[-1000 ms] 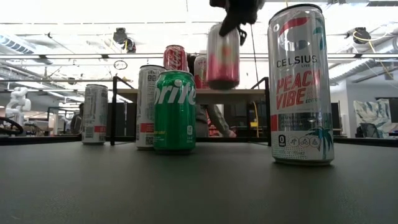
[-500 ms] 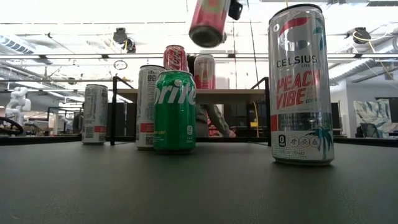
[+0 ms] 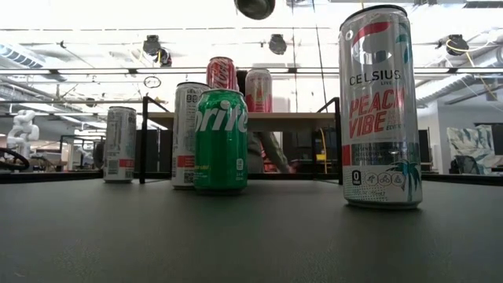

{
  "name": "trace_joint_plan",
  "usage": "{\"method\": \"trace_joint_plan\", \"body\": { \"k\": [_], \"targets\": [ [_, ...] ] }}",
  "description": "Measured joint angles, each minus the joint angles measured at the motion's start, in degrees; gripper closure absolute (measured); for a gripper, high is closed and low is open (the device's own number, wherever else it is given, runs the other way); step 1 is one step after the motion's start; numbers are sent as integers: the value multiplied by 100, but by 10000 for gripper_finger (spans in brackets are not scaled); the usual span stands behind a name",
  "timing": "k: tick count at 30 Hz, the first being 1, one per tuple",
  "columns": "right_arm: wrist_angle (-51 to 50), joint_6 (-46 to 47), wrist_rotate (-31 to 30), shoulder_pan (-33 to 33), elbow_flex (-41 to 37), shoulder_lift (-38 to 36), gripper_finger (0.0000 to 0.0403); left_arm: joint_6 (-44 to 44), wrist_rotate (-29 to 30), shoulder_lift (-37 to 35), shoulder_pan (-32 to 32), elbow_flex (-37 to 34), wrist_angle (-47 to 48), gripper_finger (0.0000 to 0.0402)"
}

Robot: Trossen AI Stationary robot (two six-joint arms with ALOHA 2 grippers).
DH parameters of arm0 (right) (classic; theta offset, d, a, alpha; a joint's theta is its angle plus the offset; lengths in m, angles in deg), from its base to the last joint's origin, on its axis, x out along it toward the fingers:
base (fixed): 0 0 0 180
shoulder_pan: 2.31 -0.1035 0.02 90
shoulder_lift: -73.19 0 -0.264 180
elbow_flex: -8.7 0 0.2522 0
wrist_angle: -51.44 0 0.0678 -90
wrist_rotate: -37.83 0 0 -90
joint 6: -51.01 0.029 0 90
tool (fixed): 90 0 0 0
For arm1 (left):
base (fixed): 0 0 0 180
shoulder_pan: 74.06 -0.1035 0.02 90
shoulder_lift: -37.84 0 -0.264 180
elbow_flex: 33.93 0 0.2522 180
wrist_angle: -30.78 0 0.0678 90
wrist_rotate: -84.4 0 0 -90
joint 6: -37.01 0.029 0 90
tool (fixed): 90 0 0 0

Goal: Place canned beverage on shelf
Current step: Put the white pink soda can on the shelf aligned with the other white pink soda cans

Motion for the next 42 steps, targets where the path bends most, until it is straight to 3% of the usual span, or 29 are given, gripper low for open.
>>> {"method": "trace_joint_plan", "body": {
  "k": [5,16,35,42],
  "targets": [
    [14,120,0,6,226,0,134,272,-15,0,0,0,-468,13],
    [270,547,265,149,353,0,133,2337,26,187,-11,0,-2411,13],
    [441,826,262,147,353,-57,132,1864,172,341,-293,-2,-1857,2],
    [439,851,262,146,351,-57,132,1723,-490,338,-544,-2,-1719,2]
  ]
}}
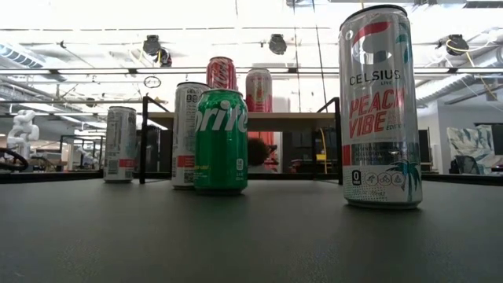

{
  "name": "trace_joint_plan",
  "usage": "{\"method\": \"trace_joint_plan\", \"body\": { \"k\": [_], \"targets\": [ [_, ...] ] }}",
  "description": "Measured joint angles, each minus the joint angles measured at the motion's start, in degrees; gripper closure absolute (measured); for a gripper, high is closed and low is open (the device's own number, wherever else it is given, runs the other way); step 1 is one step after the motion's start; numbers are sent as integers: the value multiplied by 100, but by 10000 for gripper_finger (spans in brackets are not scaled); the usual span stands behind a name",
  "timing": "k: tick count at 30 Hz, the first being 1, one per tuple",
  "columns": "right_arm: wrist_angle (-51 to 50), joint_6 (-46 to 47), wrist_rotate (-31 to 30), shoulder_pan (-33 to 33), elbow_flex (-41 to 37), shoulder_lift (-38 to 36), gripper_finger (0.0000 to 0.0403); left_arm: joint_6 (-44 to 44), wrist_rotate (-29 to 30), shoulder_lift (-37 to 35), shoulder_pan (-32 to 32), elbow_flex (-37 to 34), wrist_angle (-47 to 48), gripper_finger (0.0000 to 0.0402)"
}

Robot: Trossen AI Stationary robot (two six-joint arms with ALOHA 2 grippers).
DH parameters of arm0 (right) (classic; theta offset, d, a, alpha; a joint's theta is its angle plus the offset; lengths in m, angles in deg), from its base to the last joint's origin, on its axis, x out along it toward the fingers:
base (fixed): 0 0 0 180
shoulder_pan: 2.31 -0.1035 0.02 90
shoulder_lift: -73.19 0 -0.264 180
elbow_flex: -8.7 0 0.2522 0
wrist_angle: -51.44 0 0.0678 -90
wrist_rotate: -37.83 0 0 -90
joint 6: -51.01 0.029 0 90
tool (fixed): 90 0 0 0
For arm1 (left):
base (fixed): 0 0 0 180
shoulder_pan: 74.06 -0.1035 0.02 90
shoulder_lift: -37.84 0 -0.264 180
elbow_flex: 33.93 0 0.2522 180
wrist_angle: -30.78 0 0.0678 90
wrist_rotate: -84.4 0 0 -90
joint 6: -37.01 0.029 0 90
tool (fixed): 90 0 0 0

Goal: Place canned beverage on shelf
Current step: Put the white pink soda can on the shelf aligned with the other white pink soda cans

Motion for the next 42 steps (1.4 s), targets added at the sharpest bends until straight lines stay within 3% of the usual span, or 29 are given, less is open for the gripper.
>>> {"method": "trace_joint_plan", "body": {
  "k": [5,28,42],
  "targets": [
    [4,94,-2,0,-2,0,132,-186,-290,13,-95,-93,15,2],
    [37,314,-10,0,-4,0,131,-637,-328,518,-431,-206,-519,4],
    [39,375,9,-4,-4,0,131,-728,-385,516,-431,-206,-557,99]
  ]
}}
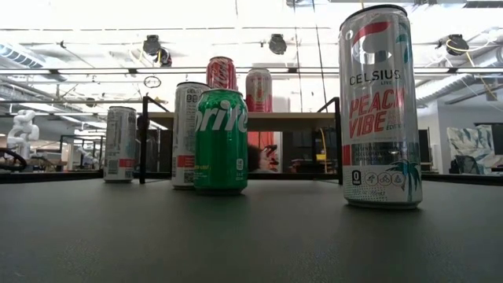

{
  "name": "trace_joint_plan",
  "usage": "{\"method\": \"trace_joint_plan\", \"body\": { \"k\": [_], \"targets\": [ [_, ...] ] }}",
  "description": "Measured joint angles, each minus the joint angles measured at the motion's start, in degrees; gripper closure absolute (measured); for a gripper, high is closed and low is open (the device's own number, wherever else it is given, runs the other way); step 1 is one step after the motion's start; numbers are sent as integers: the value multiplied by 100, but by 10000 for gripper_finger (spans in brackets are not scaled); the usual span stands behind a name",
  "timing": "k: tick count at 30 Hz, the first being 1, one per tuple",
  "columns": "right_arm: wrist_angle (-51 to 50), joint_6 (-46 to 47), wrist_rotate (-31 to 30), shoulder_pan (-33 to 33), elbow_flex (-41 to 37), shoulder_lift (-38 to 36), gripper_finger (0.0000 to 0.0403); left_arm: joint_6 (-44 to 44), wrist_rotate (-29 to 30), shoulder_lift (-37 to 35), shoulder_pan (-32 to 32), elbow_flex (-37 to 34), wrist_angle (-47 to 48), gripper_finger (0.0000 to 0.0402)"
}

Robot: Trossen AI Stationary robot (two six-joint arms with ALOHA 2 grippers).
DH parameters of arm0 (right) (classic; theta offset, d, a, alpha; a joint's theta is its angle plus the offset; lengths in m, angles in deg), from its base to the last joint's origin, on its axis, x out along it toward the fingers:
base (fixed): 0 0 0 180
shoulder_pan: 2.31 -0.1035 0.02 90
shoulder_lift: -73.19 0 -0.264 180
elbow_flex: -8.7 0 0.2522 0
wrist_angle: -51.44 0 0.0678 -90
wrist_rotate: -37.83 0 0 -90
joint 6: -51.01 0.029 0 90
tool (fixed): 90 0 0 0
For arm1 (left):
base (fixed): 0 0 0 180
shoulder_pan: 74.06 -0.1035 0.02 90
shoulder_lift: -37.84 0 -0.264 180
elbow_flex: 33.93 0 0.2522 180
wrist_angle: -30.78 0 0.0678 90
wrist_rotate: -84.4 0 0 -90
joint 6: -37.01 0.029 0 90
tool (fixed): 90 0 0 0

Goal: Place canned beverage on shelf
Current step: Put the white pink soda can on the shelf aligned with the other white pink soda cans

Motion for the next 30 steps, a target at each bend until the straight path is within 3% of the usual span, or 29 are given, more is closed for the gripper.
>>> {"method": "trace_joint_plan", "body": {
  "k": [12,20,26,30],
  "targets": [
    [4,-138,-17,4,0,0,126,-1,38,0,0,0,-34,105],
    [117,-156,-23,7,0,0,83,-199,137,0,4,0,-276,106],
    [787,-75,-26,78,0,-100,47,-183,167,0,4,0,-883,107],
    [1010,11,-44,214,2,-214,30,-155,462,0,9,1,-1113,107]
  ]
}}
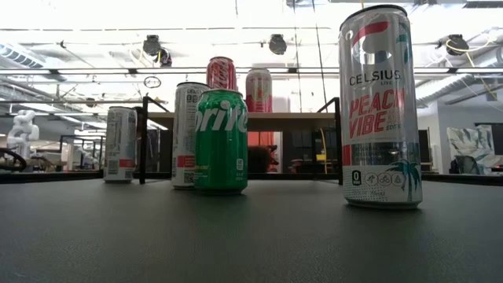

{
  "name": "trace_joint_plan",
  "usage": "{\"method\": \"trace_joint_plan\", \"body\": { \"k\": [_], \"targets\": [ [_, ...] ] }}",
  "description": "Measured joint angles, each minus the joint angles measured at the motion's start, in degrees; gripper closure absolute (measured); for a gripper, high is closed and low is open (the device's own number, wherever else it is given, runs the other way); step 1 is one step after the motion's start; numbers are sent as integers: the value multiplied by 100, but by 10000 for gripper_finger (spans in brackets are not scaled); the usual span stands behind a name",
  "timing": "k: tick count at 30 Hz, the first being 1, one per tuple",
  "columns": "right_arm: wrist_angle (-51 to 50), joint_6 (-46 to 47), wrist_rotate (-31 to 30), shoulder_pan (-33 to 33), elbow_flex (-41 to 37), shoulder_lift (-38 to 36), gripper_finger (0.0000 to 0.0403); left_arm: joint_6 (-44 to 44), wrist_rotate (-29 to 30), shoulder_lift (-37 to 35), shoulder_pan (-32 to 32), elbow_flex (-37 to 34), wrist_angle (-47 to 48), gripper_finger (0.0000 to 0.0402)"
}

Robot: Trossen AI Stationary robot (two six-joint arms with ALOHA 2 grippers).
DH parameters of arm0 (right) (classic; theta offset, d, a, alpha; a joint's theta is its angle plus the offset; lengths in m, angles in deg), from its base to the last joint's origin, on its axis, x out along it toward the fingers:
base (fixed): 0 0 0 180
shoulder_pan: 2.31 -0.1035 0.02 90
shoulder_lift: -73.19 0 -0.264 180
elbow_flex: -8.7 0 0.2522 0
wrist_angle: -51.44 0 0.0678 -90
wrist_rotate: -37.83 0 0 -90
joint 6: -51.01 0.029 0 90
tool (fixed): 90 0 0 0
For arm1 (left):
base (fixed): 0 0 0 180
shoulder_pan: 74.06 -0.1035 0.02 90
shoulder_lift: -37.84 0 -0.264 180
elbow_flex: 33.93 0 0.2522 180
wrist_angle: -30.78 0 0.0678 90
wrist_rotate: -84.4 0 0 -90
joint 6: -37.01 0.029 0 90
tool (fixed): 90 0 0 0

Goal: Place canned beverage on shelf
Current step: Put the white pink soda can on the shelf aligned with the other white pink soda cans

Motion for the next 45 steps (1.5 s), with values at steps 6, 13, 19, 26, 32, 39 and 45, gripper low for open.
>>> {"method": "trace_joint_plan", "body": {
  "k": [6,13,19,26,32,39,45],
  "targets": [
    [344,28,-13,176,0,-145,19,54,152,0,-4,1,-361,107],
    [319,-42,7,235,0,-275,18,381,166,-2,-11,1,-901,107],
    [348,8,20,107,-2,-275,18,509,154,-2,-43,1,-1047,107],
    [372,-125,-8,24,-2,-269,5,507,176,-13,-51,2,-1074,107],
    [504,-166,21,-7,-2,-251,3,620,174,-13,-47,4,-1072,107],
    [605,-249,20,-105,-2,-246,6,641,171,-13,-50,4,-1068,107],
    [576,-251,-2,-206,-2,-214,7,643,141,-13,-47,4,-1058,107]
  ]
}}
